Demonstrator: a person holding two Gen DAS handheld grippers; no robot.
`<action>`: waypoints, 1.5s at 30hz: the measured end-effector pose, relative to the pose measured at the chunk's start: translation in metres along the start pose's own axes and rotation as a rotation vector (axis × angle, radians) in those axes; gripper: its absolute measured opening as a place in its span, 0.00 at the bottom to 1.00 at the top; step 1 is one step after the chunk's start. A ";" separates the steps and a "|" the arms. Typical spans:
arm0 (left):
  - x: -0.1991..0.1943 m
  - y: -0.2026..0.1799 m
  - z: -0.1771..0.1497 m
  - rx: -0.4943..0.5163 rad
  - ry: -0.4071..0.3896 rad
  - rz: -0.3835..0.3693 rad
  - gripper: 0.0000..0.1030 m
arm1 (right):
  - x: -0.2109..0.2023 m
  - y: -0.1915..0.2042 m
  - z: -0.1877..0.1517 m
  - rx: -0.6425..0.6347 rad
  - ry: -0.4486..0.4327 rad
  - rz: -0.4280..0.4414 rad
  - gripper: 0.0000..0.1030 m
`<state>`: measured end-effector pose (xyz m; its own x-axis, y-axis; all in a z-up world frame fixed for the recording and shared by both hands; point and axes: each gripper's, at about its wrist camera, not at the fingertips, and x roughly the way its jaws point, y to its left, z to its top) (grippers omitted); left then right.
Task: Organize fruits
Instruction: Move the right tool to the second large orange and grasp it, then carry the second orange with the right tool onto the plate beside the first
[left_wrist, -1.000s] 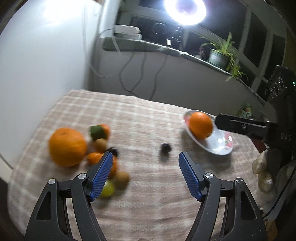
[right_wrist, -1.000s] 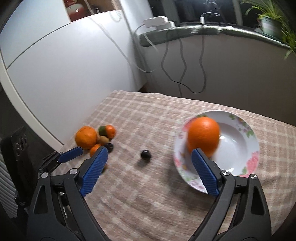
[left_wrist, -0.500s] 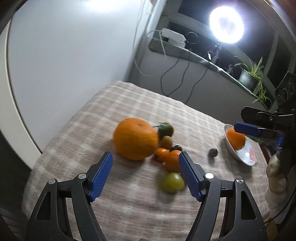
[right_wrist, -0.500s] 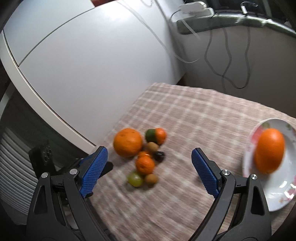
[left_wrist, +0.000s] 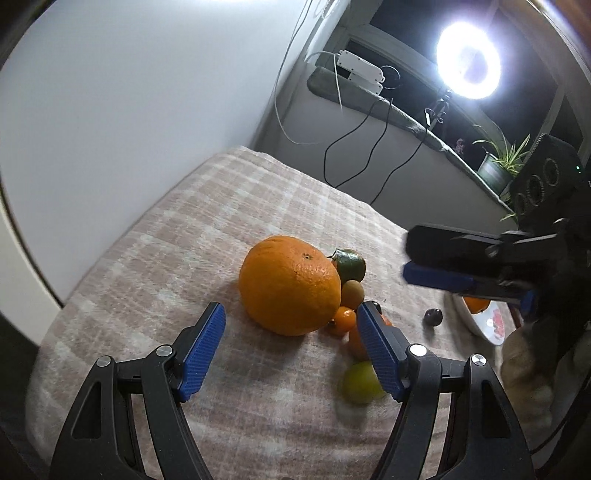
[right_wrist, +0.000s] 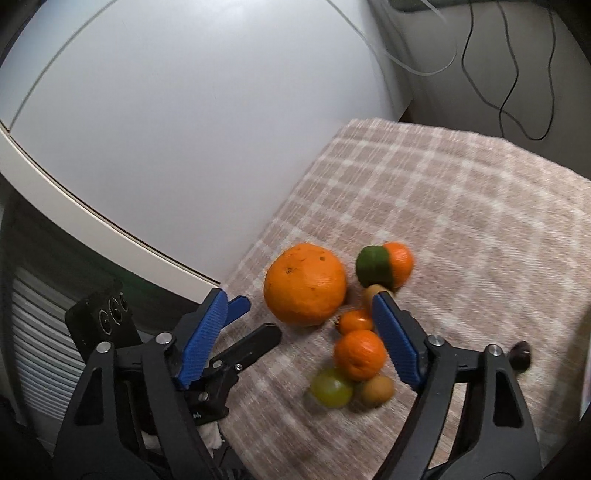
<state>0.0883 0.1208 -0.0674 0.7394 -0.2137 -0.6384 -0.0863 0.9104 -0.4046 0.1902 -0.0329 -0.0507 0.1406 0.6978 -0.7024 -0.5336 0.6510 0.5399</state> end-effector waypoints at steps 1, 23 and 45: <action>0.002 0.000 0.000 -0.001 0.004 -0.004 0.71 | 0.004 0.001 0.000 0.000 0.009 0.001 0.76; 0.029 0.004 0.006 -0.020 0.059 -0.020 0.71 | 0.065 -0.004 0.013 0.021 0.132 -0.075 0.70; 0.015 -0.004 0.002 0.014 -0.012 0.015 0.66 | 0.057 0.004 0.002 0.021 0.101 -0.030 0.68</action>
<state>0.1012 0.1147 -0.0742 0.7461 -0.1958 -0.6364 -0.0878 0.9185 -0.3855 0.1980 0.0103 -0.0878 0.0708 0.6452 -0.7607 -0.5124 0.6778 0.5273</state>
